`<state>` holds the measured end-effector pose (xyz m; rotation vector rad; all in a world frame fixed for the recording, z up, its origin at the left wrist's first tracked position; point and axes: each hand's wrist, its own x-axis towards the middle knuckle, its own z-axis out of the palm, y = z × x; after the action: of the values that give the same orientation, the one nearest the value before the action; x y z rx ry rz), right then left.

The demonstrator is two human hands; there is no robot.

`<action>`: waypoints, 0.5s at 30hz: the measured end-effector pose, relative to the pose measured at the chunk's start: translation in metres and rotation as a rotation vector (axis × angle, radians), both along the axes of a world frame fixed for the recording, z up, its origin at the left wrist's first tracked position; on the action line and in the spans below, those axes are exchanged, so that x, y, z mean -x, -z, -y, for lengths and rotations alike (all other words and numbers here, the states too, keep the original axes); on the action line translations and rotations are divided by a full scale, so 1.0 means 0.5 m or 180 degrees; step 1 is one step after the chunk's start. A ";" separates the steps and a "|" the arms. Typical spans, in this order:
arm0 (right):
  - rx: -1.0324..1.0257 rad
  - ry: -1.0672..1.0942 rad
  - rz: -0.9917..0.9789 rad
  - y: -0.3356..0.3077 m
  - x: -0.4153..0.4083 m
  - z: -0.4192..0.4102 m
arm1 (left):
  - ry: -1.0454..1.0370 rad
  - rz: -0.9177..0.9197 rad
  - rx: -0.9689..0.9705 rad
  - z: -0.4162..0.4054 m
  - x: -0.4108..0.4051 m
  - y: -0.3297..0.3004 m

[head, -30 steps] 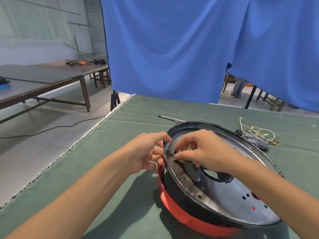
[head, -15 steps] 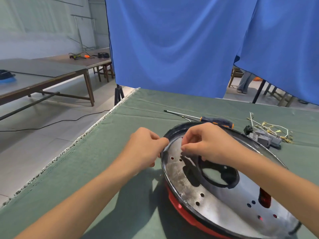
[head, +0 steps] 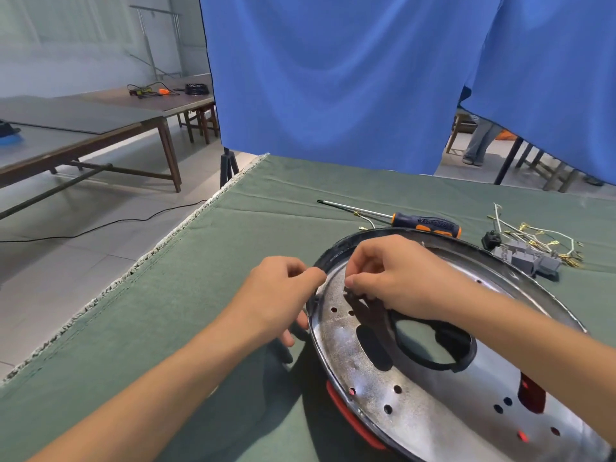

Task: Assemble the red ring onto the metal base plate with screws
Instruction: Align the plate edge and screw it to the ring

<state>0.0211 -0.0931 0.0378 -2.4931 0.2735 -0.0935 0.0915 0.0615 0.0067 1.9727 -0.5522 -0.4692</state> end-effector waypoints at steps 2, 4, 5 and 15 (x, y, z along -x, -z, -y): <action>-0.0109 -0.0008 0.0049 0.006 -0.005 -0.002 | 0.0031 -0.0127 -0.0091 -0.001 0.000 -0.006; -0.0185 -0.0014 0.0057 0.010 -0.007 -0.003 | 0.0082 -0.0222 -0.0257 0.000 0.002 -0.012; -0.0196 -0.0014 0.0057 0.013 -0.006 -0.003 | 0.0099 -0.0263 -0.0317 0.002 0.005 -0.016; -0.0220 0.0174 0.0312 0.045 -0.003 -0.014 | 0.0455 -0.0553 -0.0819 0.015 0.010 -0.036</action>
<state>0.0226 -0.0859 0.0154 -2.4048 0.2986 -0.2244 0.0863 0.0543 0.0245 2.1168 -0.5457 -0.8278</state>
